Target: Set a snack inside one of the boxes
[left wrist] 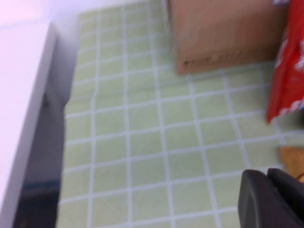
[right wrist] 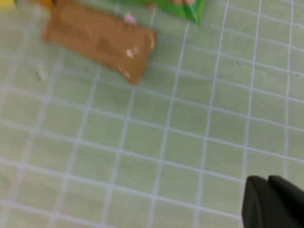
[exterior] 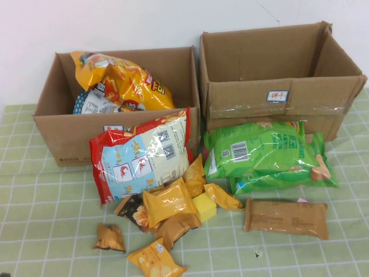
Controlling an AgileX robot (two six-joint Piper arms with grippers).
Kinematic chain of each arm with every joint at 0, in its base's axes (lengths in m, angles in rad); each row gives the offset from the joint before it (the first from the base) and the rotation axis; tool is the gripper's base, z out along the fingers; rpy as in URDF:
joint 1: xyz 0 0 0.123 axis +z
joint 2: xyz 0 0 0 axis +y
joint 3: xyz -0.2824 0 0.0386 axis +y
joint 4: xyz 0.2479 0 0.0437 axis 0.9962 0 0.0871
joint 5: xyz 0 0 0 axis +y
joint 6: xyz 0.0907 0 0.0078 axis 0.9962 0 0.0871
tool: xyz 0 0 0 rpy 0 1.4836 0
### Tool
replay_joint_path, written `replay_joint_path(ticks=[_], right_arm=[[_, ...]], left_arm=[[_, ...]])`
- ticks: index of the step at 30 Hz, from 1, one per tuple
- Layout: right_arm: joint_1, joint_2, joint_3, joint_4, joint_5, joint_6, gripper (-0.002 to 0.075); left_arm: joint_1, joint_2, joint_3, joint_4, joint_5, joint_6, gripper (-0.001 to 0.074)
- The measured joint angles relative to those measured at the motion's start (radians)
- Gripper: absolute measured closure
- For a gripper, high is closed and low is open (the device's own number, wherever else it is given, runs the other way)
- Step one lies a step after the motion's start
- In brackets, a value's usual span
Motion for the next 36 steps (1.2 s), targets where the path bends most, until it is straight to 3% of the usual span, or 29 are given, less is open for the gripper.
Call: replay_joint_path(ticks=[7, 18, 28, 36], right_arm=[[0.0, -0.197, 0.081, -0.024, -0.134, 0.085, 0.0728], [0.0, -0.229, 0.161, -0.022, -0.561, -0.011, 0.0728], [0.0, -0.229, 0.208, -0.01, -0.645, -0.008, 0.0728], [0.0, -0.229, 0.208, 0.119, -0.706, 0.009, 0.0728]], left_arm=[[0.0, -0.163, 0.084, 0.018, -0.173, 0.006, 0.0735], [0.0, -0.178, 0.153, 0.036, -0.495, 0.135, 0.0736], [0.0, -0.178, 0.162, 0.039, -0.505, 0.146, 0.0736], [0.0, -0.178, 0.162, 0.039, -0.503, 0.146, 0.0736]])
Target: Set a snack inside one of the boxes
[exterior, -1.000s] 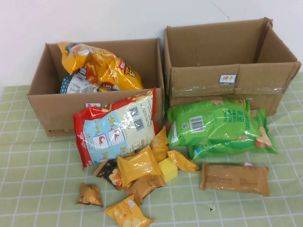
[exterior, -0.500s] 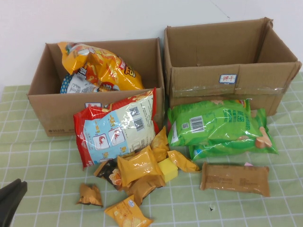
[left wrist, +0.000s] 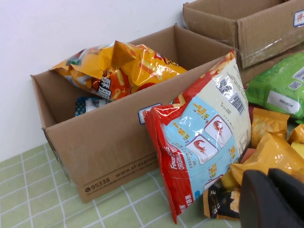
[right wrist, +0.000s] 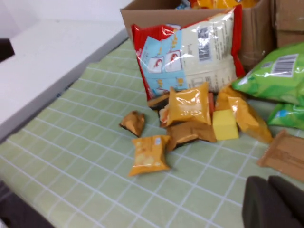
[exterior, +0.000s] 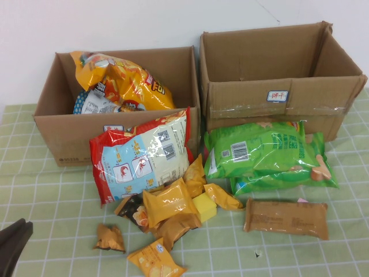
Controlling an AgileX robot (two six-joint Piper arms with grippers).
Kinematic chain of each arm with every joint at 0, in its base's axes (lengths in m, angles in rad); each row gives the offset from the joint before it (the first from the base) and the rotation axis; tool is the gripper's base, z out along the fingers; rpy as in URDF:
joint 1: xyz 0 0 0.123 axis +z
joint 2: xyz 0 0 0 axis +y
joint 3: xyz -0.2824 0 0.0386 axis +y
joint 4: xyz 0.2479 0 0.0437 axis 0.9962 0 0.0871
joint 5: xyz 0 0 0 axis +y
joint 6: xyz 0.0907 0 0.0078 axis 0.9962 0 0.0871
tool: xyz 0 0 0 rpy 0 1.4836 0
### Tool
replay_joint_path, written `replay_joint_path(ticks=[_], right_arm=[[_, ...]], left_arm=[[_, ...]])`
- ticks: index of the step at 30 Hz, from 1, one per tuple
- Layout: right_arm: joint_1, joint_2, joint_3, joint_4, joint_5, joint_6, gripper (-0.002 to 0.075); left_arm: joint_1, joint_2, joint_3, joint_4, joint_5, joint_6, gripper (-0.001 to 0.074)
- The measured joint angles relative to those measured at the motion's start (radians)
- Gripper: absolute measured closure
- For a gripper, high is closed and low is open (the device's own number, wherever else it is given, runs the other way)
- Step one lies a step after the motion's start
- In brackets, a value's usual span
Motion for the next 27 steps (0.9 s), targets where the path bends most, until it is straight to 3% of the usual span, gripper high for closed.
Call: replay_joint_path(ticks=[13, 27], right_arm=[[0.0, 0.0, 0.0, -0.03, 0.195, -0.044, 0.0728], [0.0, 0.0, 0.0, -0.03, 0.212, -0.044, 0.0727]], left_arm=[[0.0, 0.0, 0.003, 0.0, 0.0, 0.0, 0.0736], [0.025, -0.022, 0.03, -0.022, -0.004, 0.0, 0.0736]])
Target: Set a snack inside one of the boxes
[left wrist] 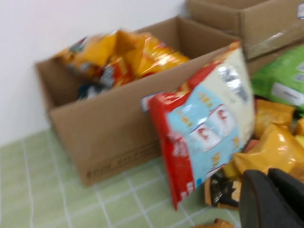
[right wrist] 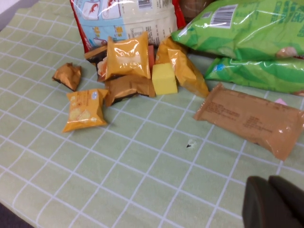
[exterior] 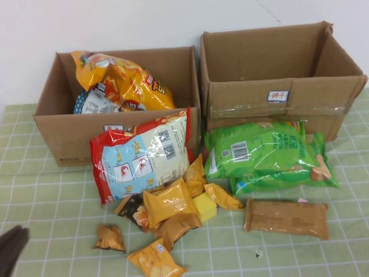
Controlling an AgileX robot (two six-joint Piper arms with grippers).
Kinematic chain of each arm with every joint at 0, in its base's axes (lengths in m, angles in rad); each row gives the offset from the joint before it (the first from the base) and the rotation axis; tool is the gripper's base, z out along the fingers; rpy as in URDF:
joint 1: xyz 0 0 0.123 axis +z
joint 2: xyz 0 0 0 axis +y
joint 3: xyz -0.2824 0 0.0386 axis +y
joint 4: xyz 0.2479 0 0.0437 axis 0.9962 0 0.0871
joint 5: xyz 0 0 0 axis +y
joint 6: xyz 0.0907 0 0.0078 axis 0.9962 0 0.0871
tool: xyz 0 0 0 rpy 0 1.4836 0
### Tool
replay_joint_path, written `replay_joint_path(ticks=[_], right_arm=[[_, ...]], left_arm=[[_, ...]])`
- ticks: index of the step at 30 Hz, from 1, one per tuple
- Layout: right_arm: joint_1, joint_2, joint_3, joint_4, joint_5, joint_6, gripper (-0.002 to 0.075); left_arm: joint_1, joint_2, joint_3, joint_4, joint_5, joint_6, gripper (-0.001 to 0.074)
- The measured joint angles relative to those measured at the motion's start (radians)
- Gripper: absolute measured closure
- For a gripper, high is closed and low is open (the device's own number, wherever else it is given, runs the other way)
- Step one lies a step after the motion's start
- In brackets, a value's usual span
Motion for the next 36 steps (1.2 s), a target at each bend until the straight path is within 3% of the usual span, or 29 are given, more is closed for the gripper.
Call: replay_joint_path(ticks=[4, 12, 16, 36], right_arm=[[0.0, 0.0, 0.0, 0.0, 0.006, 0.0, 0.0727], [0.0, 0.0, 0.0, 0.0, 0.008, 0.0, 0.0728], [0.0, 0.0, 0.0, 0.0, 0.008, 0.0, 0.0728], [0.0, 0.0, 0.0, 0.0, 0.008, -0.001, 0.0728]], left_arm=[[0.106, -0.072, 0.011, -0.186, 0.088, 0.089, 0.0736], [0.373, -0.217, 0.118, -0.759, 0.119, 0.741, 0.0736], [0.454, -0.269, 0.216, -0.906, 0.088, 0.885, 0.0736], [0.464, -0.311, 0.236, -0.944, 0.118, 0.919, 0.0736]])
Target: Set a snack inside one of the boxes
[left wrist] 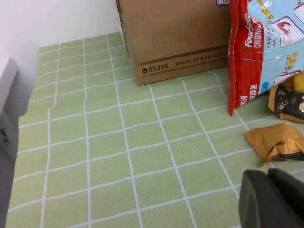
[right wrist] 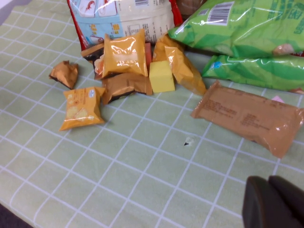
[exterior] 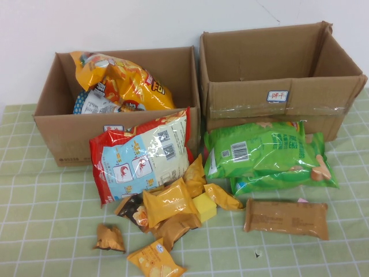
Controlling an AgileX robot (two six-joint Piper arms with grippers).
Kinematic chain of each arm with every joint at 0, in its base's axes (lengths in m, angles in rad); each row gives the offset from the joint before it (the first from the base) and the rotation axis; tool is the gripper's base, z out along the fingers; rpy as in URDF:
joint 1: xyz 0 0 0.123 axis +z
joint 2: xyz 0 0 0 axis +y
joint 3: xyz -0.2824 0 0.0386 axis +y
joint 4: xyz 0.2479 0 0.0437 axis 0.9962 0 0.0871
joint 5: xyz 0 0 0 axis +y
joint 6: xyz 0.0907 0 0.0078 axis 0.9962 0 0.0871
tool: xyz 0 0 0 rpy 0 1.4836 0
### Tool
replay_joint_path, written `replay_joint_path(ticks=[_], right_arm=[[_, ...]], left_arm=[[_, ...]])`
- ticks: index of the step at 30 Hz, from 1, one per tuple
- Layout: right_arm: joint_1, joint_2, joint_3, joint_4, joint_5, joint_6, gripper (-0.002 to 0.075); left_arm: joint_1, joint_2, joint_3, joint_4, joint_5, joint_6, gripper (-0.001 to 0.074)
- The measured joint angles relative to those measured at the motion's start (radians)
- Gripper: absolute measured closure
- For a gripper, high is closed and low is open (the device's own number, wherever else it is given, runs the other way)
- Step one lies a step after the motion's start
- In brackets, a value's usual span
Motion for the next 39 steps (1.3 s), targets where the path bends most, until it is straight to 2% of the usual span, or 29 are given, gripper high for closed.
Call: replay_joint_path(ticks=[13, 19, 22, 25, 33, 39], right_arm=[[0.0, 0.0, 0.0, 0.0, 0.0, 0.0, 0.0728], [-0.104, 0.0, 0.0, -0.001, 0.017, -0.006, 0.0727], [-0.203, 0.0, 0.016, -0.002, 0.021, -0.007, 0.0727], [-0.343, 0.0, 0.047, 0.011, -0.061, 0.022, 0.0728], [-0.731, -0.002, 0.198, 0.029, -0.517, 0.104, 0.0728], [-0.954, -0.086, 0.332, 0.029, -0.701, 0.268, 0.0728]], left_arm=[[0.0, 0.0, 0.0, 0.0, 0.002, 0.002, 0.0736], [0.0, 0.0, -0.002, 0.0, 0.002, 0.002, 0.0736], [0.0, 0.0, -0.002, 0.0, 0.002, 0.002, 0.0736], [0.0, 0.0, -0.002, 0.0, 0.002, 0.002, 0.0736], [0.0, 0.0, -0.002, 0.0, 0.002, 0.002, 0.0736], [0.0, 0.0, -0.002, 0.0, 0.002, 0.002, 0.0736]])
